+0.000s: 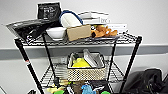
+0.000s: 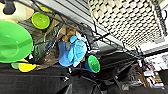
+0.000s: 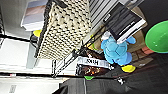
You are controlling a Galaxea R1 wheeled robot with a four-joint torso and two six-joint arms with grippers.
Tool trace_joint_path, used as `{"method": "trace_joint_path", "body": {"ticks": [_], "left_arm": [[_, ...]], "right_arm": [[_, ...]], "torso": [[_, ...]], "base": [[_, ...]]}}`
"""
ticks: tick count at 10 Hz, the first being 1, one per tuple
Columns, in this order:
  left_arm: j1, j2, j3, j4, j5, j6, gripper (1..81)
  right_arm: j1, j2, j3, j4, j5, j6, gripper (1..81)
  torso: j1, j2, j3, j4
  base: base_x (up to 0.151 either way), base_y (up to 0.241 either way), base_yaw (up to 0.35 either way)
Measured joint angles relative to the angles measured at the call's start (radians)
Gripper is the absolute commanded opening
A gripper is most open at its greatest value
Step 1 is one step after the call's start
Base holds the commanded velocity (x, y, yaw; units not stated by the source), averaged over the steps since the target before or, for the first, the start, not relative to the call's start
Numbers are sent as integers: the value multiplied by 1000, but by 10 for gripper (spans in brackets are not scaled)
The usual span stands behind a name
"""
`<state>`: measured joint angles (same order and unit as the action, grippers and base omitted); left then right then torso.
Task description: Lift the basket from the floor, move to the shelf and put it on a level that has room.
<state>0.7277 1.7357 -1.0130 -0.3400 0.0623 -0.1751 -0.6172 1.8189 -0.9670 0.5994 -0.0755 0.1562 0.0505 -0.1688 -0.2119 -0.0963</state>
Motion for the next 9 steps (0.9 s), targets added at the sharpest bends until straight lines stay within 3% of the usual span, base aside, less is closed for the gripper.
{"method": "trace_joint_path", "body": {"ticks": [4,9], "left_arm": [[260,68,-2,83,-121,14,811],[480,131,-121,134,-237,43,811]], "right_arm": [[-211,1,4,-92,36,-2,811],[-370,0,-18,-197,83,-3,811]], "torso": [[-1,0,1,0],[-2,-2,2,0]], "base": [[0,0,0],[0,0,0]]}}
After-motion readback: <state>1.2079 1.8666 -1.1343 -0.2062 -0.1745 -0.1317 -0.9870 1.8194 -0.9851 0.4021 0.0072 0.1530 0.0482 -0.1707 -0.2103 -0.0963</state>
